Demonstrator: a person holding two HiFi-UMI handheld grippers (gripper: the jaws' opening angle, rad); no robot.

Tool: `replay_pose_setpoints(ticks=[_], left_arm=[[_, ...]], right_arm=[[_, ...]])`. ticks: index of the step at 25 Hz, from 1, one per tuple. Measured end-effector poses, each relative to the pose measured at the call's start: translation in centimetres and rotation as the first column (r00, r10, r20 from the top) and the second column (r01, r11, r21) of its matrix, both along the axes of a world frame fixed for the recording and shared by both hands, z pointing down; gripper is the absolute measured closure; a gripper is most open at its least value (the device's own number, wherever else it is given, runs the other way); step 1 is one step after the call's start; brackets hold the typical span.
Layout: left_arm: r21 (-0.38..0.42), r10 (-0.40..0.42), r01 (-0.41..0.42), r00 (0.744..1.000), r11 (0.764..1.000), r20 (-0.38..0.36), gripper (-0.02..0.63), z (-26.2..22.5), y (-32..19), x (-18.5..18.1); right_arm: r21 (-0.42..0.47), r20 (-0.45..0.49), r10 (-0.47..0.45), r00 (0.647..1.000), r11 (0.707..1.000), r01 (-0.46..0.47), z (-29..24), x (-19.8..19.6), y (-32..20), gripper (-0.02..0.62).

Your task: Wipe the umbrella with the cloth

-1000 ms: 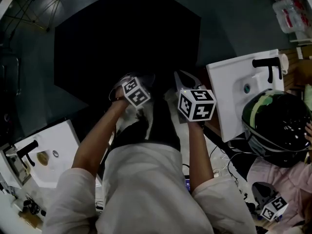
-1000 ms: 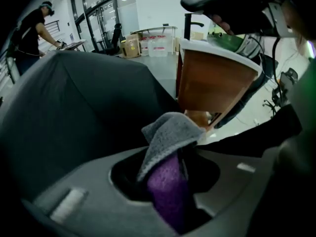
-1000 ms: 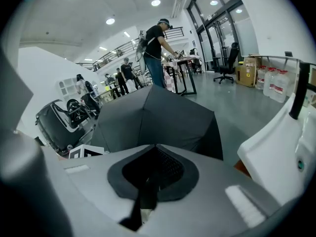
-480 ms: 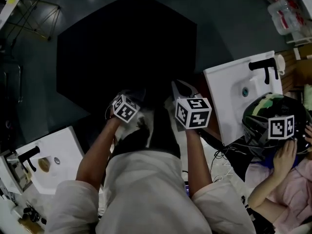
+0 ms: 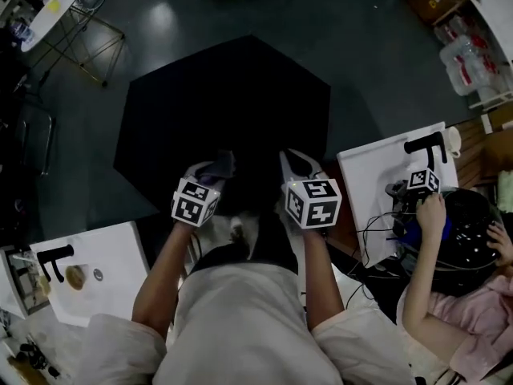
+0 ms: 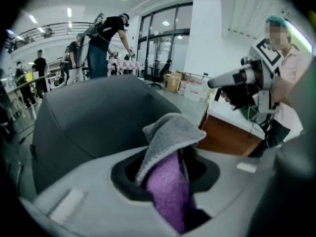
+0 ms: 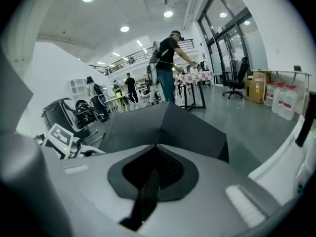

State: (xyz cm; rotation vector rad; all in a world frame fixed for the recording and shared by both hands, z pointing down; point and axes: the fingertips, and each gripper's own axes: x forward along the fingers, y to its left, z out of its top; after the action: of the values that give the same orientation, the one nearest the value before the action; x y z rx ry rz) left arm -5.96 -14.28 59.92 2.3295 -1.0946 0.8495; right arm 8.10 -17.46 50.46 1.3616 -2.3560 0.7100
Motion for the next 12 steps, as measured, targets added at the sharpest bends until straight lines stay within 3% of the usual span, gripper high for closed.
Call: replay_pose_setpoints(ticks=[6, 12], left_arm=[[0.159, -0.109, 0.116, 0.993, 0.980, -0.055, 0.471, -8.7, -1.3, -3.3], [0.300, -0.186, 0.217, 0.974, 0.929, -0.128, 0.471, -17.3, -1.3, -6.7]], right_arm=[[0.131, -0.093, -0.101, 0.990, 0.985, 0.113, -6.1, -2.8, -0.6, 0.589], [0.227, -0.107, -0.164, 0.981, 0.956, 0.184, -12.3, -5.1, 0.3, 0.589]])
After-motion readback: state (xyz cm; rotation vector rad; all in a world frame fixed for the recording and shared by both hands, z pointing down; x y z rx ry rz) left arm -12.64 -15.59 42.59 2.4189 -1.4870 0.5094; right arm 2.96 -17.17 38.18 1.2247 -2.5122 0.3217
